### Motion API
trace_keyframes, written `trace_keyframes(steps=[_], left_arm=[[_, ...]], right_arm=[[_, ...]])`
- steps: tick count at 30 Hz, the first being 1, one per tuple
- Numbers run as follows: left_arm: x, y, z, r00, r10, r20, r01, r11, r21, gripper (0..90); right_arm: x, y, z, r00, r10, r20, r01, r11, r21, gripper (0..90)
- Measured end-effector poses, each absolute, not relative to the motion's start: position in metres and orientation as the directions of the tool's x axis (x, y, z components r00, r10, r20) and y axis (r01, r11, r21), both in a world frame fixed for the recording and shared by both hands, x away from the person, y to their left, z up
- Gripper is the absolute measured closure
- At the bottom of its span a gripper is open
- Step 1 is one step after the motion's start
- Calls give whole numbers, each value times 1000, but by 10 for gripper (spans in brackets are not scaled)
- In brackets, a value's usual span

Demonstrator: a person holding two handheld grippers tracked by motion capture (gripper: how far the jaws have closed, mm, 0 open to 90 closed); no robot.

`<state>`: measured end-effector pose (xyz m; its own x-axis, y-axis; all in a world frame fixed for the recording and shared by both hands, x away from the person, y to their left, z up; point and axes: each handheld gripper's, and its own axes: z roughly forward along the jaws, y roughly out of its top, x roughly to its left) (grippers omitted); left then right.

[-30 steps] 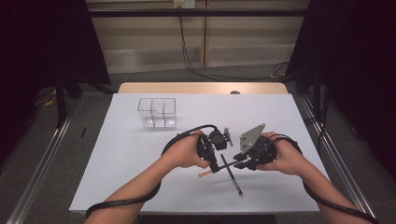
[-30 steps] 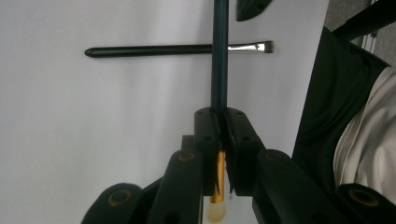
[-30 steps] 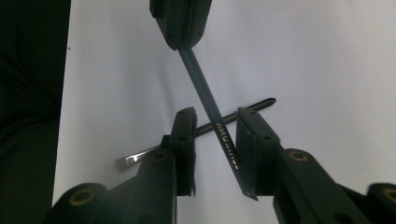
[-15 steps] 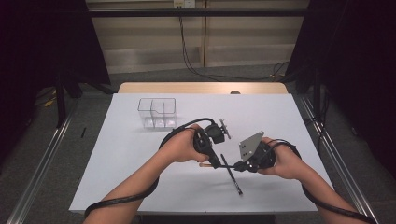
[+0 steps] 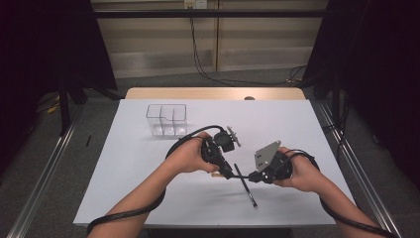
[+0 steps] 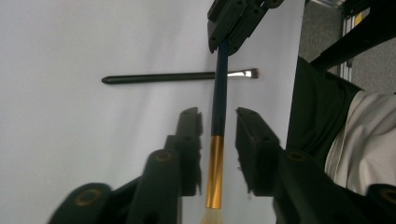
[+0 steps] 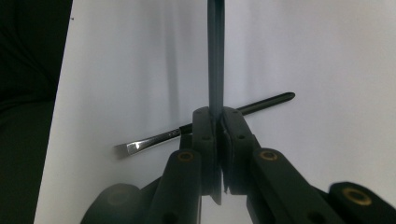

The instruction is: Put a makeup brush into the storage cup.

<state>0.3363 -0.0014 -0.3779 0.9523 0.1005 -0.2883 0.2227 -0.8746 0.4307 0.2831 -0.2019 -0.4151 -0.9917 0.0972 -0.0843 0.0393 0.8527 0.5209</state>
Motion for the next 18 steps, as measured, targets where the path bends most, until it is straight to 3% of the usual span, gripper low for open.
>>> trace_keyframes(steps=[3, 7, 8, 11, 18], left_arm=[[337, 2, -379, 949, 96, -301, 232, -860, 455, 622], [338, 7, -381, 945, 109, -310, 260, -824, 504, 465], [338, 8, -381, 945, 113, -308, 263, -822, 505, 387], [339, 13, -383, 941, 136, -309, 291, -789, 541, 341], [339, 23, -383, 960, 125, -251, 264, -708, 655, 140]], right_arm=[[282, -203, -416, -991, 110, -82, 51, 848, 527, 855], [282, -205, -417, -989, 124, -81, 63, 845, 531, 855], [283, -207, -417, -988, 133, -80, 70, 841, 536, 854], [283, -209, -417, -987, 141, -79, 76, 836, 544, 855], [282, -212, -421, -984, 167, -65, 103, 821, 562, 854]])
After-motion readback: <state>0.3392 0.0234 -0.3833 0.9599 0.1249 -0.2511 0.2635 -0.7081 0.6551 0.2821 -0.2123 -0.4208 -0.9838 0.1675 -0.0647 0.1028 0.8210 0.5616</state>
